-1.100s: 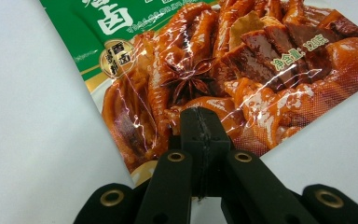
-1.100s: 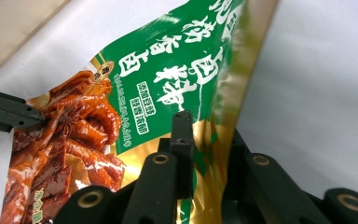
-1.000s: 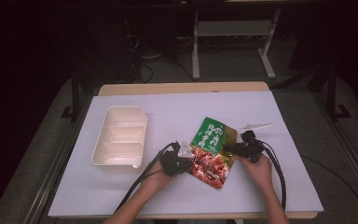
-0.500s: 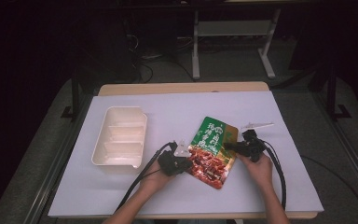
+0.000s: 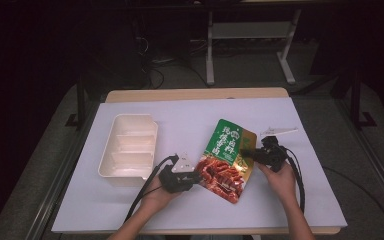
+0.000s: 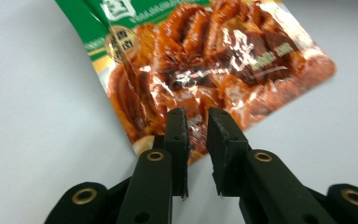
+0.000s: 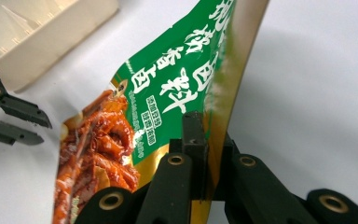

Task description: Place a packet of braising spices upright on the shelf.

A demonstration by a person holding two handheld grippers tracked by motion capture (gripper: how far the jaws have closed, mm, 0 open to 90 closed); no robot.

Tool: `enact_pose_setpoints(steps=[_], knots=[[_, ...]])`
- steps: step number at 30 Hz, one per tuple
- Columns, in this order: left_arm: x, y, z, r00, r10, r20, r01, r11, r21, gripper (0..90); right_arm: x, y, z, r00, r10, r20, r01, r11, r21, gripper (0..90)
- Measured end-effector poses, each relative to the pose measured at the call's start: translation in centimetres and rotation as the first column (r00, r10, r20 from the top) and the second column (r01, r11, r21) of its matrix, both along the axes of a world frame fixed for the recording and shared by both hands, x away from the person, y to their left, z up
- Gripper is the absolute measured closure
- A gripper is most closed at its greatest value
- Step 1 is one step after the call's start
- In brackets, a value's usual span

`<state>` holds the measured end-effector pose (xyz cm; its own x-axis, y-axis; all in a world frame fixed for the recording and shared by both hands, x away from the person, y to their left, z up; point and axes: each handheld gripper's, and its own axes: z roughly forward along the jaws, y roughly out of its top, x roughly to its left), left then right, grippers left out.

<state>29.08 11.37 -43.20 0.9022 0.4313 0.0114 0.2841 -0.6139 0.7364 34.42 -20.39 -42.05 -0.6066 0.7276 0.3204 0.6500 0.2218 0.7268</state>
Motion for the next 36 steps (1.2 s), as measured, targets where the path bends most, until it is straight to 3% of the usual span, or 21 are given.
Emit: enact_pose_setpoints(steps=[2,18,36], knots=[[-0.4,0.3,0.0,1.0,-0.001,-0.002,0.001,0.9997,-0.025,75.5,-0.1,0.3,0.8,0.9999,0.007,0.015,-0.007,1.0,-0.01,89.1],[-3.0,2.7,0.2,0.9996,-0.021,0.017,0.023,0.9959,-0.087,56.5,-0.5,3.0,6.0,0.9914,0.08,0.104,-0.074,0.996,-0.055,89.1],[-5.6,4.7,0.1,0.9986,-0.035,0.039,0.04,0.9932,-0.11,42.0,-1.2,5.2,9.3,0.9743,0.14,0.176,-0.129,0.989,-0.071,89.3]])
